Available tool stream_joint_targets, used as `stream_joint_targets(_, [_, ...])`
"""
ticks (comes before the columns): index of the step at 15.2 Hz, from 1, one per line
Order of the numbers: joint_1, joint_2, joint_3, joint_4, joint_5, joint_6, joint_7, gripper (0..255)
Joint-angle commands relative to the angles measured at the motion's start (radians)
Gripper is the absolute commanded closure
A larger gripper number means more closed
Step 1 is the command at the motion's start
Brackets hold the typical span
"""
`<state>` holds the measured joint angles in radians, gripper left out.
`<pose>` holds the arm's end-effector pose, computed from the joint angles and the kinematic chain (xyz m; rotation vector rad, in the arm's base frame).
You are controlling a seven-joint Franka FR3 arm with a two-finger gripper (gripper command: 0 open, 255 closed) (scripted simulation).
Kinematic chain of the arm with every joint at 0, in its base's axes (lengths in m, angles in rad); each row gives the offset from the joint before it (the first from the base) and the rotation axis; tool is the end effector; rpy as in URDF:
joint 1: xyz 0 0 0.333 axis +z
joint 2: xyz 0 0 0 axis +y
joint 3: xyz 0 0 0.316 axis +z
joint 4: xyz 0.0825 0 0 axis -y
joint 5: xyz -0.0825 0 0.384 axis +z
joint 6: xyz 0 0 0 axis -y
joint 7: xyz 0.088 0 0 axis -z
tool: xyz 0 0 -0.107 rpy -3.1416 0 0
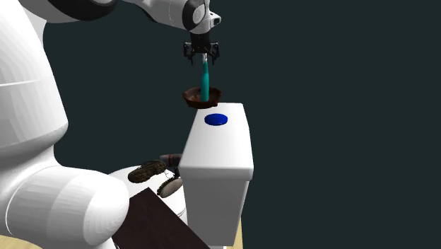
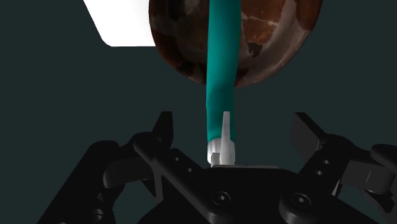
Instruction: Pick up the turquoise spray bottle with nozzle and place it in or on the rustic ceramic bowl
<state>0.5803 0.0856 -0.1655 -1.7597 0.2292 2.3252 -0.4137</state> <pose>0.5721 0.2603 0.5629 -2.6883 -1.0061 -0.7034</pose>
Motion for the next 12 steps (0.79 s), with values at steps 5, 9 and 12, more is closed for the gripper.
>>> stream_joint_targets(5, [-0.004,-0.078,-0.007,0.014,-0.025,-0.091,0.015,0])
stream_joint_targets(9, [-0.004,-0.078,-0.006,0.014,-0.025,-0.091,0.015,0])
stream_joint_targets(12, [-0.004,-0.078,-0.006,0.014,-0.025,-0.091,0.015,0])
